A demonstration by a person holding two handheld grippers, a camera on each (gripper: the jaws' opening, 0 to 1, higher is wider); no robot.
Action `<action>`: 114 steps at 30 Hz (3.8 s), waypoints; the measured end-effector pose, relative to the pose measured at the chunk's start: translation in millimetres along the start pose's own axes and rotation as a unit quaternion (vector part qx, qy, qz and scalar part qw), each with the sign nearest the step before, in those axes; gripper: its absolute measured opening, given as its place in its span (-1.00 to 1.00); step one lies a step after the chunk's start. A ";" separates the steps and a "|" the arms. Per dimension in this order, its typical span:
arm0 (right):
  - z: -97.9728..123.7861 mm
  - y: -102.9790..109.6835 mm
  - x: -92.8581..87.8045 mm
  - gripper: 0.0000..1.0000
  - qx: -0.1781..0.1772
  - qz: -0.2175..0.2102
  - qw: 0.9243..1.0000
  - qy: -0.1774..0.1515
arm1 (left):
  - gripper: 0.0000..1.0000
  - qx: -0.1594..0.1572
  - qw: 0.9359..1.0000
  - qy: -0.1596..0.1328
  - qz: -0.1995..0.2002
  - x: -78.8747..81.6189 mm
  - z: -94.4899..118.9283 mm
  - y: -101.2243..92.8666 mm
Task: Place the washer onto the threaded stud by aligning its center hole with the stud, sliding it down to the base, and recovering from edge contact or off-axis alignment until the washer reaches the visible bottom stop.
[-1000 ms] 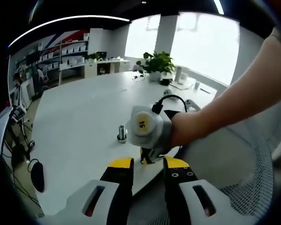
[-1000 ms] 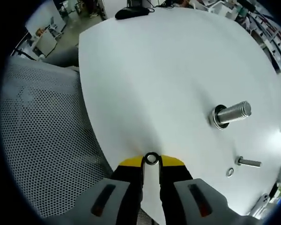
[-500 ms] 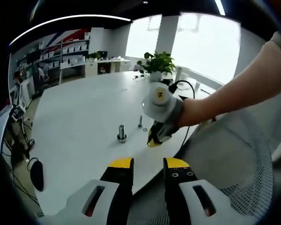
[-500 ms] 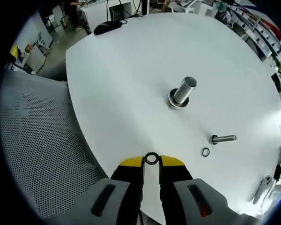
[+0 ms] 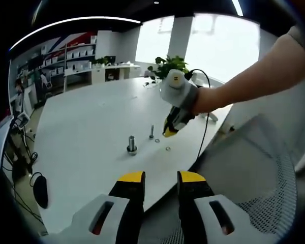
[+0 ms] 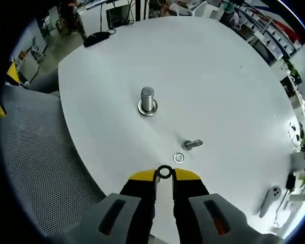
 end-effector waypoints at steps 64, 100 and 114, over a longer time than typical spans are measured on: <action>-22.2 -51.9 31.7 -0.74 -0.008 0.029 0.999 0.016 | -0.55 0.007 1.000 0.008 -0.006 -1.4 -0.4 1.5; -39.0 -48.7 32.5 -0.73 0.016 0.037 0.999 0.025 | -0.56 0.009 1.000 0.015 -0.006 -3.2 -1.3 1.9; -60.4 -27.5 18.2 -0.72 0.030 0.029 0.997 0.057 | -0.56 0.019 1.000 0.019 -0.003 -4.5 -1.3 4.4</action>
Point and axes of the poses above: the point that each gripper's makers call its tool centre point, and the gripper's own axes: z roughly backward along the fingers, y roughly to its left, x roughly out of its top, the point moved 7 cm from there along z, roughly backward along the fingers, and after that the axes turned 3 degrees about -y, right-handed, at the moved point
